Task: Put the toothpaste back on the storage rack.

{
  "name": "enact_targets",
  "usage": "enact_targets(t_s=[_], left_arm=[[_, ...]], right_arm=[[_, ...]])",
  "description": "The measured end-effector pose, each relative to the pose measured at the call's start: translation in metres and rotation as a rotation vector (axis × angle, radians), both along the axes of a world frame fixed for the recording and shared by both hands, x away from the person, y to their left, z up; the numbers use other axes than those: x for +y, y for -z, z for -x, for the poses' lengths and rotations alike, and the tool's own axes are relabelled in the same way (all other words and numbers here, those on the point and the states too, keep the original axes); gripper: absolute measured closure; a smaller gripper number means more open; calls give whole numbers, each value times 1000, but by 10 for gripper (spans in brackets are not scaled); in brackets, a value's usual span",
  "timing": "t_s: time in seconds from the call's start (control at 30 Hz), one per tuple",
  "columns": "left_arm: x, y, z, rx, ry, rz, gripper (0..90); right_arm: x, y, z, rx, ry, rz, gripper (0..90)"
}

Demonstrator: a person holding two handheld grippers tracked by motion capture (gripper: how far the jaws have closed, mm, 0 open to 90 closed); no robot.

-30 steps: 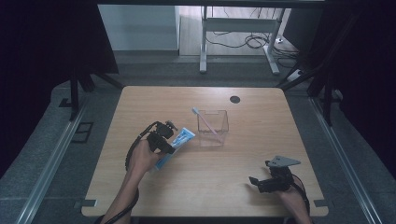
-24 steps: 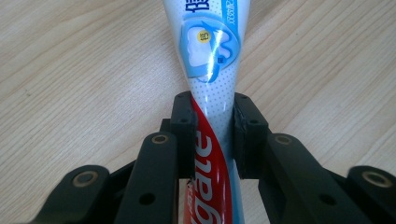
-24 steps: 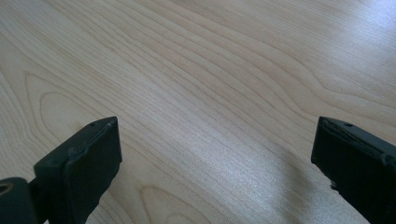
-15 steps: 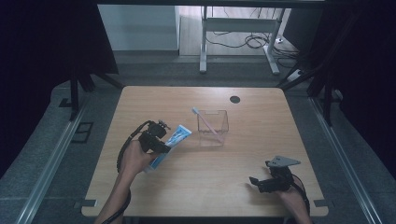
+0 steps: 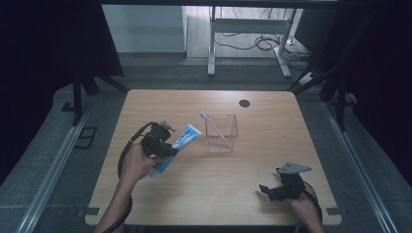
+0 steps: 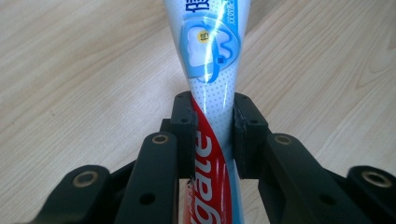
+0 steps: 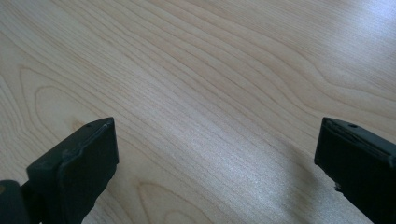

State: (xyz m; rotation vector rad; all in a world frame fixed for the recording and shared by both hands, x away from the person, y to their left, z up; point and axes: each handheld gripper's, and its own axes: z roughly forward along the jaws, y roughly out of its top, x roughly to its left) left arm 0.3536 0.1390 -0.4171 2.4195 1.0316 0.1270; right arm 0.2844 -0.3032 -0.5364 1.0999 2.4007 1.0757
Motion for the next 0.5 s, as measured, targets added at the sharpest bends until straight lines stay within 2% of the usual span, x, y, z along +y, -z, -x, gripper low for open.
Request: enact_targets(t_s=[0.2, 0.5], left_arm=[[-2, -9, 2, -24, 12, 34, 734], [-8, -24, 0, -63, 33, 63, 734]], right_arm=[[0, 0, 0, 3, 3, 2, 0], [-1, 1, -1, -4, 7, 0, 0]])
